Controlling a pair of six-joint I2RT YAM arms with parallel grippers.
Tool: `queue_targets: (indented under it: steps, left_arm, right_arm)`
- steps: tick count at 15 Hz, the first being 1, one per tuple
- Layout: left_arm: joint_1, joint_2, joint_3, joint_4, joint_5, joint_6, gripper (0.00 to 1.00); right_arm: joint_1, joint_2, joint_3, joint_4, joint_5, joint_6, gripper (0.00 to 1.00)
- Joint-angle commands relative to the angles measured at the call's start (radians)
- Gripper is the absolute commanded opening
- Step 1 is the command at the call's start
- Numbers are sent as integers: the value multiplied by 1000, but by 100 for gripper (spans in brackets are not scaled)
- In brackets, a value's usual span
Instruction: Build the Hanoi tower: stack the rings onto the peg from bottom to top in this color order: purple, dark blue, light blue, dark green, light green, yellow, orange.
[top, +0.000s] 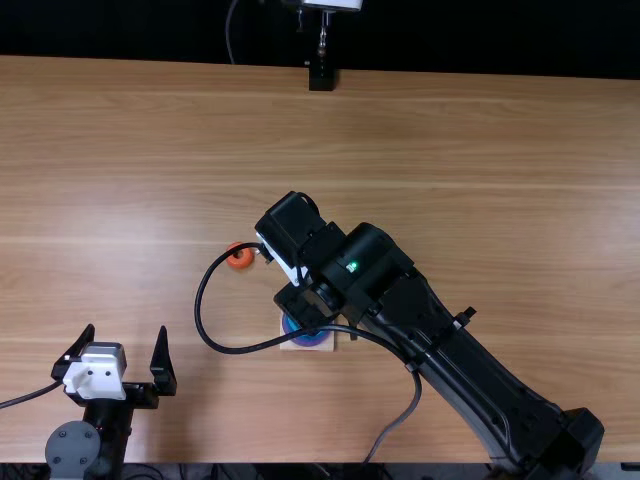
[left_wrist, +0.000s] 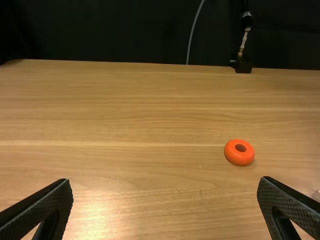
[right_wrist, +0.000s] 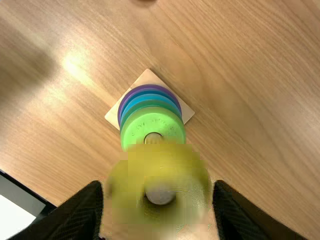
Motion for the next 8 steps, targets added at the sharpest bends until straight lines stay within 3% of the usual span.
queue_targets:
  steps: [1, 3, 4, 5, 8]
  left_arm:
    - [-1, -12, -63, -23, -6, 7, 100]
    - [-1, -12, -63, -23, -6, 7, 100]
    - [-1, -12, -63, -23, -6, 7, 100]
    - [-1, -12, -63, -23, -6, 7, 100]
    - [-1, -12, -63, -23, -6, 7, 100]
  right_arm:
    - [8, 6, -5, 1, 13, 4, 100]
    - [8, 5, -1, 8, 17, 4, 100]
    - [8, 3, 5, 34, 32, 4, 100]
    - [8, 3, -1, 89, 43, 6, 100]
    - [-7, -4, -18, 279, 50, 4, 100]
